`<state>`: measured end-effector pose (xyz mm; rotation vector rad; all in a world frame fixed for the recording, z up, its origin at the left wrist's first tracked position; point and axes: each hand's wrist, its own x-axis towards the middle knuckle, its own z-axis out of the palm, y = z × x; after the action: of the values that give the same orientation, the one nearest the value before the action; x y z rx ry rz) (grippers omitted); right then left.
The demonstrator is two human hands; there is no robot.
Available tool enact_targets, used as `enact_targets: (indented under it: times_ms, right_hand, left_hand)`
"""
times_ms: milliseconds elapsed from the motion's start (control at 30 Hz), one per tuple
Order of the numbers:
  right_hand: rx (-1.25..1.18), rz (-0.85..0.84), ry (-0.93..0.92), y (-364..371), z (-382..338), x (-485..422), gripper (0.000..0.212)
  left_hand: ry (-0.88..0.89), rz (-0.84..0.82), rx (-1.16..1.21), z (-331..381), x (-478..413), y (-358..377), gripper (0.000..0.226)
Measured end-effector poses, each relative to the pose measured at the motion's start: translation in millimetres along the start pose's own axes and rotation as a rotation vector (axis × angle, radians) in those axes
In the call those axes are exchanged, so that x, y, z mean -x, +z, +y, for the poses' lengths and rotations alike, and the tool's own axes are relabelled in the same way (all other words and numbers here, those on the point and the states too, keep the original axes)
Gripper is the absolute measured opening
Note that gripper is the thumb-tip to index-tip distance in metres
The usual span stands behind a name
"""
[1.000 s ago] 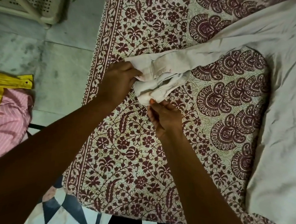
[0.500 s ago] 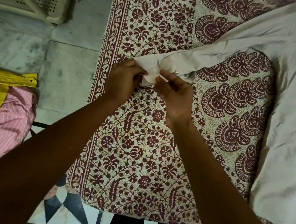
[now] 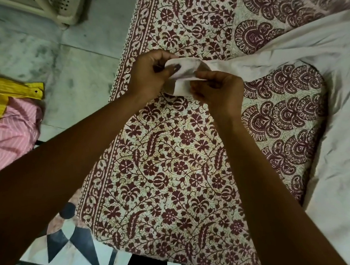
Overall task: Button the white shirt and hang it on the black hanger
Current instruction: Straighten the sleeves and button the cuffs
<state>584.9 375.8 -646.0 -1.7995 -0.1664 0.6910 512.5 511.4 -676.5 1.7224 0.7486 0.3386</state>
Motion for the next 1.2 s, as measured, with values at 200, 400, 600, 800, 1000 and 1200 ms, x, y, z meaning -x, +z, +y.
enact_targets:
  times_ms: [200,400,600,800,1000,1200]
  right_hand:
    - [0.444,-0.035,-0.237,-3,0,-11,0.019]
    - [0.596,-0.064,-0.48,-11,-8,-9,0.018]
    - [0.625,-0.08,-0.487,-18,12,-2,0.013]
    - [0.61,0.14,-0.343,-10,13,6,0.016]
    - [0.004,0.176,0.139,-7,13,31,0.018]
    - [-0.624,0.085,0.552,-21,7,45,0.01]
  left_hand:
    - [-0.113,-0.133,-0.123,2,-5,-2,0.018]
    - [0.123,-0.109,-0.154,14,0,-3,0.015]
    - [0.158,-0.161,-0.216,17,11,3,0.016]
    - [0.053,-0.146,-0.09,16,25,14,0.014]
    - [0.089,-0.183,-0.119,23,20,20,0.022]
    - [0.218,-0.186,-0.22,31,24,21,0.026]
